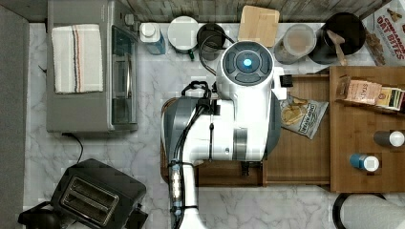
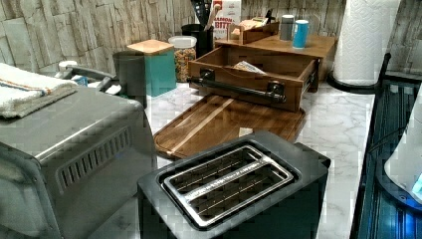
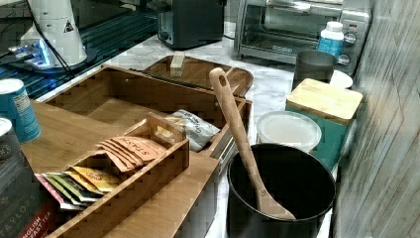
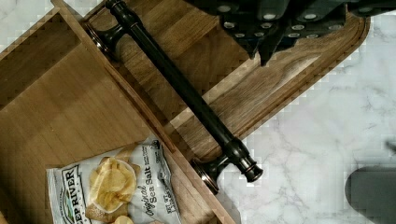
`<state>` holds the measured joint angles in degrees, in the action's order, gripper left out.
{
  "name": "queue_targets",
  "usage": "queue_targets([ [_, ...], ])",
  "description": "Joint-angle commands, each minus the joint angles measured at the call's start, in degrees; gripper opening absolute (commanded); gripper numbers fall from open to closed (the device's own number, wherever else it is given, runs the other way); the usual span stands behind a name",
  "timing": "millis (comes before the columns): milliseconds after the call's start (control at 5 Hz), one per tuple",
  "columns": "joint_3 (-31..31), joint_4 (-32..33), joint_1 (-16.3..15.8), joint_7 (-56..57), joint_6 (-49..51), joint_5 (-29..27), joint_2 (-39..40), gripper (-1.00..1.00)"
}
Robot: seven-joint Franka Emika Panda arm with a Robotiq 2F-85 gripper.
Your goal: Close the drawer.
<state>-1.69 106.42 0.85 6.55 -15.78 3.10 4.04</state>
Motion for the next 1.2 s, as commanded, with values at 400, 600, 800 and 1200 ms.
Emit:
queue_targets([
  [400, 0.46, 3.39, -0.15, 5.32, -3.50, 0.93, -0.64, -1.00],
  [600, 2.17, 6.62, -1.15, 12.30, -6.95, 2.19, -1.40, -1.00],
  [800, 3.49, 7.69, -2.19, 20.16, -7.66, 1.57, -0.56, -1.00],
  [1200, 3.45, 15.99, -4.30, 29.13, -14.76, 5.06, -1.53, -1.00],
])
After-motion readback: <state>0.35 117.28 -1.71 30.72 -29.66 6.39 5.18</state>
